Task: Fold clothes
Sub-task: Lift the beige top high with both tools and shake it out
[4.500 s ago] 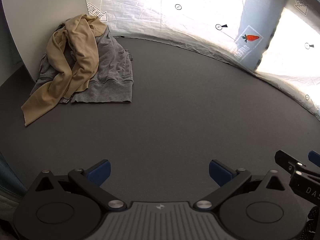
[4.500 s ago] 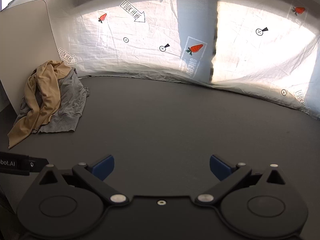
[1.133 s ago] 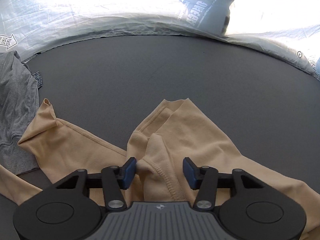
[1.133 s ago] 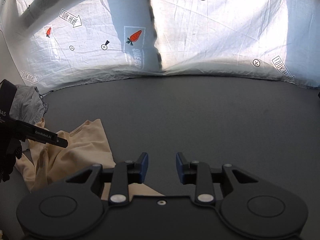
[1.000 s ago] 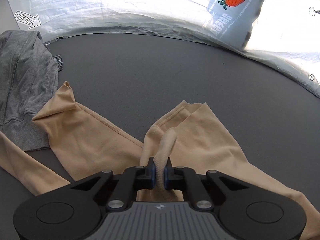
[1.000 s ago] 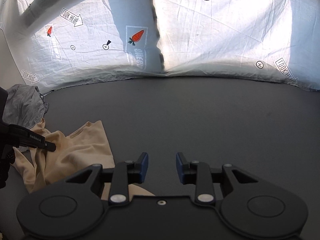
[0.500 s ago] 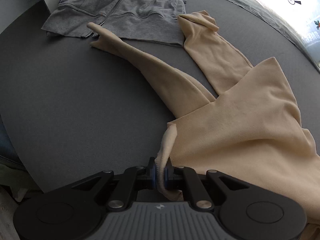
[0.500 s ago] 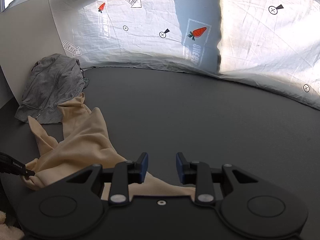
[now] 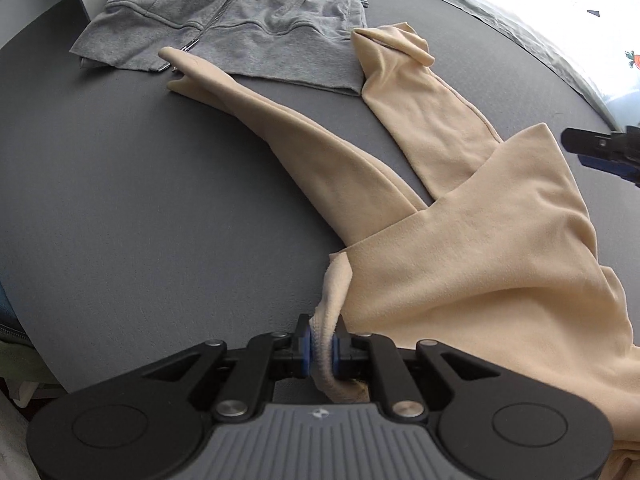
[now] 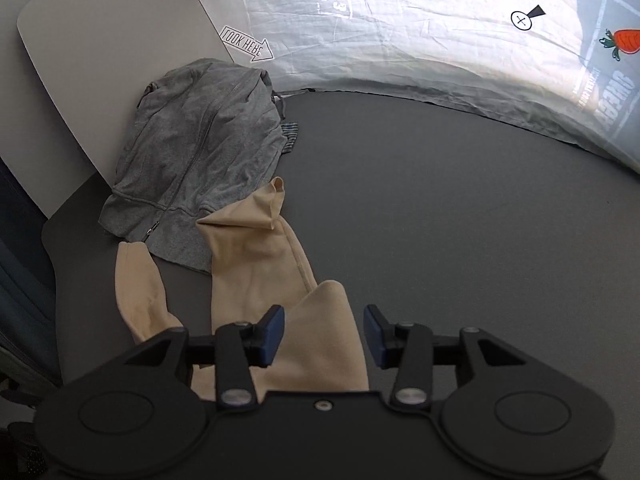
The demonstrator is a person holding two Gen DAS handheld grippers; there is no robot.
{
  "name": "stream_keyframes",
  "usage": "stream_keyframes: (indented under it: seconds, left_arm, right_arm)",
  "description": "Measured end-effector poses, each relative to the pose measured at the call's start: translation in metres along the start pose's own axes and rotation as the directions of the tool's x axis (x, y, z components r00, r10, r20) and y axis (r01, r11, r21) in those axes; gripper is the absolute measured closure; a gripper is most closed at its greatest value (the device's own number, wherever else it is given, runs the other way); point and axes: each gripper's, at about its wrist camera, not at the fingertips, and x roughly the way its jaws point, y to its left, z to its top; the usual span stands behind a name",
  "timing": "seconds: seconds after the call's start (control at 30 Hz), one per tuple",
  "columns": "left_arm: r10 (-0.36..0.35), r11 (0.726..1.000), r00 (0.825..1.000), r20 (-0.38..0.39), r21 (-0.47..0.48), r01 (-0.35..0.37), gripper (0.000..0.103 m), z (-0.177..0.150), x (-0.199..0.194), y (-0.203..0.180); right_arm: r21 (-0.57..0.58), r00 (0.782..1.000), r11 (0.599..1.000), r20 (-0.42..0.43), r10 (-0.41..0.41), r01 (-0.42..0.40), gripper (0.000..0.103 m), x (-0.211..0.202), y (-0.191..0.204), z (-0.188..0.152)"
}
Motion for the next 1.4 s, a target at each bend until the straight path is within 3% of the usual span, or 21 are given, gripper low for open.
stream_keyframes:
  seconds: [0.07,0.1,0.2,0.27,0.33,0.4,0.43,0.5,0.57,0.63,0.7,0.77,0.83,0.9,0.93,1.03,1.1,1.17,1.27,1.33,1.4]
  left_arm:
    - [-0.005,1.0,1.0,0.006,-0.028,0.006,0.092,-0.001,-0.001,0.001]
    - [-0.008,0.999,1.0,0.01,-0.041,0.008,0.093,-0.001,-0.002,0.001]
    - [-0.019,0.997,0.998,0.061,-0.076,0.023,0.095,0.006,-0.016,-0.002]
    - [-0.035,0.996,0.988,0.152,-0.075,0.046,0.095,0.018,-0.041,-0.008]
    - [-0.072,0.996,0.959,0.276,-0.033,0.085,0.095,0.033,-0.078,-0.023]
    - [-0.125,0.992,0.892,0.435,0.047,0.117,0.095,0.049,-0.129,-0.047]
    - [-0.154,0.988,0.847,0.509,0.09,0.126,0.095,0.055,-0.155,-0.059]
    - [-0.22,0.975,0.726,0.652,0.179,0.134,0.095,0.062,-0.212,-0.085]
    - [-0.284,0.958,0.593,0.753,0.247,0.144,0.095,0.061,-0.264,-0.107]
    - [-0.334,0.942,0.44,0.834,0.301,0.144,0.095,0.052,-0.314,-0.123]
    - [-0.369,0.929,0.273,0.888,0.346,0.13,0.095,0.038,-0.363,-0.137]
    - [-0.384,0.922,0.128,0.914,0.373,0.104,0.095,0.018,-0.402,-0.146]
    - [-0.406,0.91,0.02,0.914,0.402,0.102,0.095,-0.003,-0.434,-0.152]
    - [-0.424,0.897,-0.054,0.904,0.427,0.113,0.095,-0.023,-0.458,-0.156]
    - [-0.431,0.891,-0.08,0.899,0.437,0.119,0.095,-0.032,-0.467,-0.157]
    - [-0.452,0.872,-0.136,0.881,0.469,0.14,0.095,-0.058,-0.485,-0.159]
    - [-0.461,0.863,-0.16,0.873,0.483,0.146,0.095,-0.071,-0.49,-0.16]
    - [-0.475,0.854,-0.172,0.863,0.499,0.145,0.095,-0.081,-0.494,-0.162]
    - [-0.508,0.834,-0.155,0.847,0.529,0.158,0.095,-0.086,-0.492,-0.167]
    - [-0.521,0.829,-0.128,0.844,0.536,0.162,0.095,-0.083,-0.487,-0.173]
    - [-0.533,0.826,-0.084,0.842,0.539,0.167,0.095,-0.075,-0.478,-0.18]
  right_arm:
    - [0.047,0.997,0.999,-0.071,-0.008,0.011,0.063,0.024,-0.004,0.003]
    - [0.069,0.997,0.997,-0.072,-0.015,0.02,0.09,0.027,-0.007,0.002]
    - [0.117,0.999,0.993,0.05,-0.02,0.014,0.097,-0.003,-0.011,-0.005]
    - [0.118,0.982,0.992,0.179,-0.057,0.036,0.097,-0.045,-0.01,-0.005]
    - [0.116,0.938,0.991,0.33,-0.108,0.073,0.097,-0.101,-0.007,-0.005]
    - [0.115,0.86,0.986,0.483,-0.163,0.122,0.098,-0.166,-0.003,-0.005]
    - [0.11,0.811,0.982,0.554,-0.189,0.153,0.098,-0.198,0.002,-0.005]
    - [0.094,0.697,0.969,0.679,-0.23,0.228,0.098,-0.259,0.016,-0.007]
    - [0.077,0.532,0.94,0.807,-0.254,0.333,0.098,-0.326,0.039,-0.011]
    - [0.075,0.392,0.904,0.884,-0.255,0.42,0.098,-0.38,0.061,-0.019]
    - [0.084,0.282,0.872,0.927,-0.245,0.481,0.098,-0.421,0.078,-0.031]
    - [0.099,0.187,0.843,0.955,-0.23,0.529,0.098,-0.456,0.093,-0.047]
    - [0.126,0.104,0.812,0.969,-0.223,0.57,0.098,-0.482,0.109,-0.066]
    - [0.152,0.043,0.796,0.975,-0.218,0.586,0.098,-0.502,0.122,-0.083]
    - [0.162,0.021,0.794,0.976,-0.215,0.586,0.098,-0.511,0.129,-0.092]
    - [0.189,-0.04,0.78,0.978,-0.207,0.597,0.098,-0.536,0.148,-0.124]
    - [0.199,-0.067,0.771,0.978,-0.2,0.605,0.098,-0.551,0.157,-0.142]
    - [0.205,-0.09,0.767,0.978,-0.19,0.608,0.098,-0.566,0.164,-0.158]
    - [0.21,-0.112,0.774,0.977,-0.179,0.597,0.097,-0.582,0.169,-0.172]
    - [0.225,-0.123,0.771,0.974,-0.19,0.596,0.097,-0.584,0.167,-0.177]
    - [0.238,-0.119,0.764,0.971,-0.21,0.6,0.097,-0.583,0.162,-0.176]
